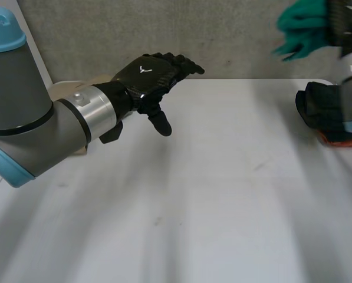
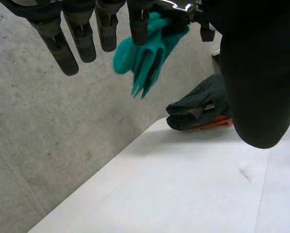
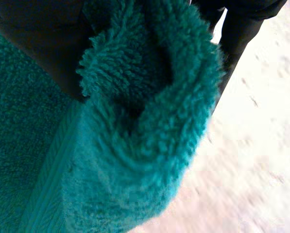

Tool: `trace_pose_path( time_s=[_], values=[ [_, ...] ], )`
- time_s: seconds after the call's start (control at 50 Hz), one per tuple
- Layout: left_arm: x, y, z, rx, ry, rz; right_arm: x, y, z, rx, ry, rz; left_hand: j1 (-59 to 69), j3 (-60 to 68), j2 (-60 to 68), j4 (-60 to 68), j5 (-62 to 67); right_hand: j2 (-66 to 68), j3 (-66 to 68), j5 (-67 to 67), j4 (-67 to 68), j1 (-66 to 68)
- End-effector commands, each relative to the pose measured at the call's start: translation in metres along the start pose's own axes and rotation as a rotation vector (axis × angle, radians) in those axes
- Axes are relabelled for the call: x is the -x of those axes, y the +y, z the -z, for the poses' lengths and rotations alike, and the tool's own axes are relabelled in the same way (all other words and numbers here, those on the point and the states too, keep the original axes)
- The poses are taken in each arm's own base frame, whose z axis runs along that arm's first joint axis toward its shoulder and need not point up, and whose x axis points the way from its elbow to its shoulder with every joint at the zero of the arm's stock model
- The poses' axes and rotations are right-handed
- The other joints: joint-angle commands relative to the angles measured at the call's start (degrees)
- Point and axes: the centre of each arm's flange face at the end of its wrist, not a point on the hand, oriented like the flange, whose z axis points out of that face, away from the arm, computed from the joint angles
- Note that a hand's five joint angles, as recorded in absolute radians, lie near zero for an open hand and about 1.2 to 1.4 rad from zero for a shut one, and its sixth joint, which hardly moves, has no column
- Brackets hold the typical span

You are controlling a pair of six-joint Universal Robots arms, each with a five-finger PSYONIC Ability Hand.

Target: Fold the laundry.

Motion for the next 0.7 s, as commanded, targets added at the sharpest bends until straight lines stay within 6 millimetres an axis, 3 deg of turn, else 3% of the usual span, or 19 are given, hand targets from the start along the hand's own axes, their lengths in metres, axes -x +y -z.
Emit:
trace_pose_path(
  time_s=[0.02,0.1,0.14,0.22,0.3,0.32,0.34,0.36,0.4,0.54,0.7],
  values=[
    [-0.004,0.004,0.000,0.010,0.010,0.004,-0.051,0.103,0.028,0.155,-0.046,0.023,0.4,-0.9,-0.6,-0.2,-1.6,13.6,13.3,15.2,11.3,18.8],
    [-0.005,0.006,0.000,0.017,0.013,0.012,-0.063,0.161,0.069,0.292,-0.128,-0.013,0.4,-0.9,-0.6,-0.2,-1.6,13.6,13.3,15.2,11.3,18.8],
    [-0.007,0.008,0.000,0.024,0.017,0.017,-0.075,0.176,0.085,0.344,-0.124,-0.021,0.4,-0.9,-0.6,-0.2,-1.6,13.6,13.3,15.2,11.3,18.8],
    [-0.007,0.010,-0.001,0.028,0.018,0.020,-0.090,0.186,0.106,0.404,-0.113,-0.019,0.4,-0.9,-0.6,-0.2,-1.6,13.6,13.3,15.2,11.3,18.8],
    [-0.009,0.009,0.000,0.026,0.024,0.019,-0.095,0.177,0.109,0.411,-0.127,-0.025,0.4,-0.9,-0.6,-0.2,-1.6,13.6,13.3,15.2,11.3,18.8],
    [-0.011,0.008,0.000,0.025,0.027,0.018,-0.095,0.174,0.109,0.411,-0.133,-0.027,0.4,-0.9,-0.6,-0.2,-1.6,8.4,8.0,9.9,6.0,13.5],
    [-0.012,0.008,0.000,0.023,0.031,0.017,-0.094,0.172,0.110,0.412,-0.137,-0.029,0.4,-0.9,-0.6,-0.2,-1.6,-1.7,-2.0,-0.1,-4.0,3.5],
    [-0.013,0.008,0.000,0.022,0.033,0.017,-0.094,0.168,0.109,0.418,-0.140,-0.035,0.4,-0.9,-0.6,-0.2,-1.6,-33.8,-34.1,-32.2,-36.1,-28.6],
    [-0.015,0.007,0.000,0.021,0.037,0.016,-0.095,0.162,0.108,0.419,-0.137,-0.035,0.4,-0.9,-0.6,-0.2,-1.6,-56.4,-56.7,-54.8,-58.7,-51.2],
    [-0.026,0.005,0.000,0.019,0.063,0.016,-0.112,0.121,0.101,0.422,-0.095,-0.020,0.4,-0.9,-0.6,-0.2,-1.6,-56.4,-56.7,-54.8,-58.7,-51.2],
    [-0.038,-0.004,0.004,-0.003,0.087,0.005,-0.160,0.078,0.111,0.598,0.076,-0.009,0.4,-0.9,-0.6,-0.2,-1.6,-56.4,-56.7,-54.8,-58.7,-51.2]
  ],
)
